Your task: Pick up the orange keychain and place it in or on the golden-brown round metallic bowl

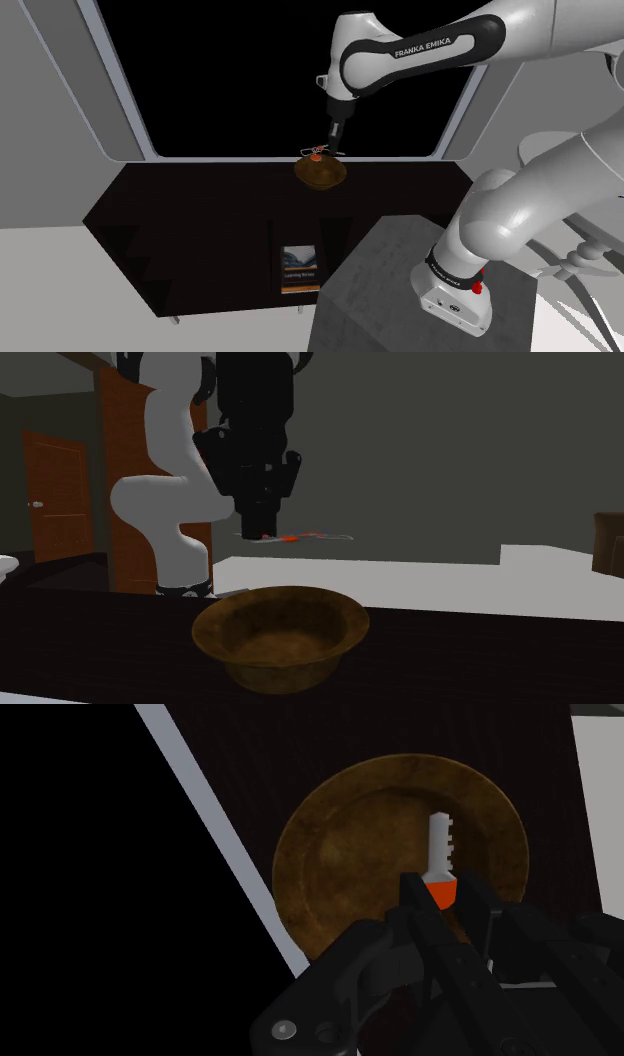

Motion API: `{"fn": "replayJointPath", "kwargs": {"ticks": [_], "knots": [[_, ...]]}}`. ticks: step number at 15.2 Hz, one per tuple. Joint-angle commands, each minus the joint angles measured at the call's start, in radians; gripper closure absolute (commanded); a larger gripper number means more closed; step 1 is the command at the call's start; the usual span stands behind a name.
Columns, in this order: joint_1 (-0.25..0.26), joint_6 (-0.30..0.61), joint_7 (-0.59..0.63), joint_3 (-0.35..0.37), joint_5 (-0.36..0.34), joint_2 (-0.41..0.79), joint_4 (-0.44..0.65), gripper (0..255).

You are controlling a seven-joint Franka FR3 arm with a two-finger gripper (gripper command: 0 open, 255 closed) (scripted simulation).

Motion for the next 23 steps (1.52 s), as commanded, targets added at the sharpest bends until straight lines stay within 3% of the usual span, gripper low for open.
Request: {"fn": "replayJointPath", "kwargs": {"ticks": [1,14,21,22,23], "knots": [[-0.005,0.022,-0.012,-0.008,-0.004,-0.003,-0.025,255],[-0.005,0.211,-0.012,-0.009,-0.003,0.074,-0.138,255],[-0.004,0.211,-0.012,-0.009,-0.003,0.074,-0.138,255],[-0.004,0.211,-0.012,-0.009,-0.003,0.073,-0.138,0],[-0.005,0.212,-0.013,-0.009,-0.003,0.073,-0.138,0]]}}
